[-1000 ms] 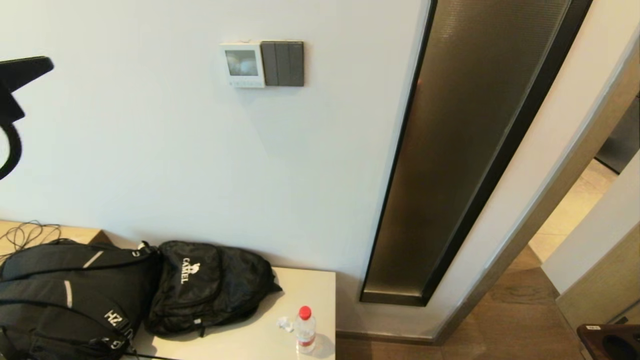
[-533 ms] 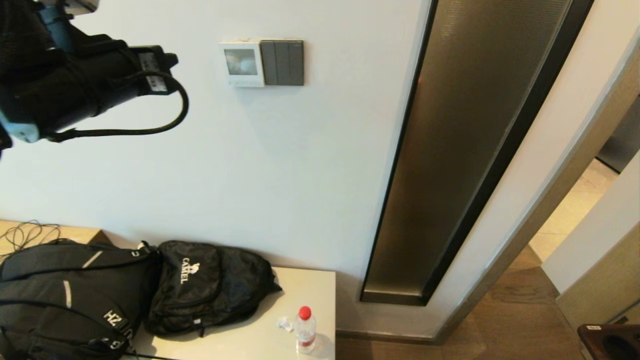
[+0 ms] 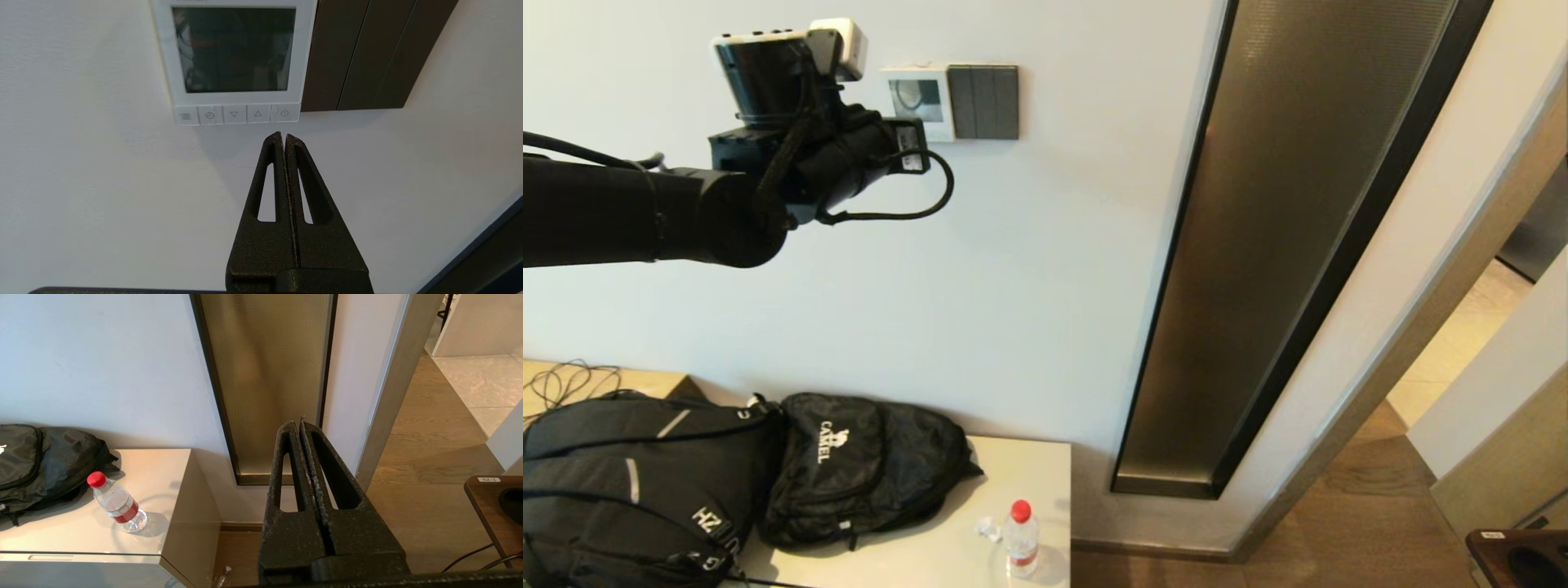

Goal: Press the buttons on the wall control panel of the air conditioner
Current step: Turn on the central air conditioner

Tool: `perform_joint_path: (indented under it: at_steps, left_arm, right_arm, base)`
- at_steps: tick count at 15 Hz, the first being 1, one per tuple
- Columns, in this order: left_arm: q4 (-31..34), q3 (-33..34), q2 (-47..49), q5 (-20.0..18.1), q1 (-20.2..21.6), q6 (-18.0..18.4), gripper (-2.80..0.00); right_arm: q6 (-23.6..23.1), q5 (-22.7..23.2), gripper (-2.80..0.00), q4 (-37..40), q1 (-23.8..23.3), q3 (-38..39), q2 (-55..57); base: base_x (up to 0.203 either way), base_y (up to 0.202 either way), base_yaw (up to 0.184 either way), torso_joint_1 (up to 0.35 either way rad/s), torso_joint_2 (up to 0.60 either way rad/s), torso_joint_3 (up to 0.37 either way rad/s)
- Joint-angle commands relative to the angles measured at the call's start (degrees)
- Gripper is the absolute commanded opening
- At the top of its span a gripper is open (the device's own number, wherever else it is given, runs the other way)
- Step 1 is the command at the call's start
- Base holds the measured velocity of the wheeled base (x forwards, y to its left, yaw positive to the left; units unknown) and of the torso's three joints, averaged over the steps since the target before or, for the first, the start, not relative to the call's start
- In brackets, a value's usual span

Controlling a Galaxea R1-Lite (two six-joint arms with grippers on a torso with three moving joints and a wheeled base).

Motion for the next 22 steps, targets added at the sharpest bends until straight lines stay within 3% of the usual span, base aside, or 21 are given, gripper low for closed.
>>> perform_joint_path:
  at_steps: [1, 4, 15, 22]
  left_arm:
    - [-0.1, -3.6, 5.5, 0.1, -0.2, 0.0, -2.80]
    - [0.4, -9.9, 9.6, 0.1, -0.2, 0.0, -2.80]
    - [0.6, -10.9, 10.4, -0.1, -1.0, 0.0, -2.80]
    - [3.1, -16.6, 12.9, 0.0, -1.0, 0.0, -2.80]
  right_arm:
    - [0.0, 0.0, -2.80, 0.0, 0.1, 0.0, 0.1]
    - [0.0, 0.0, -2.80, 0.0, 0.0, 0.0, 0.1]
    - [-0.1, 0.0, -2.80, 0.0, 0.0, 0.0, 0.1]
    - [-0.1, 0.0, -2.80, 0.0, 0.0, 0.0, 0.1]
  base:
    - [0.000, 0.000, 0.000, 0.000, 0.00, 0.000]
    - [0.000, 0.000, 0.000, 0.000, 0.00, 0.000]
    - [0.000, 0.000, 0.000, 0.000, 0.00, 0.000]
    - [0.000, 0.000, 0.000, 0.000, 0.00, 0.000]
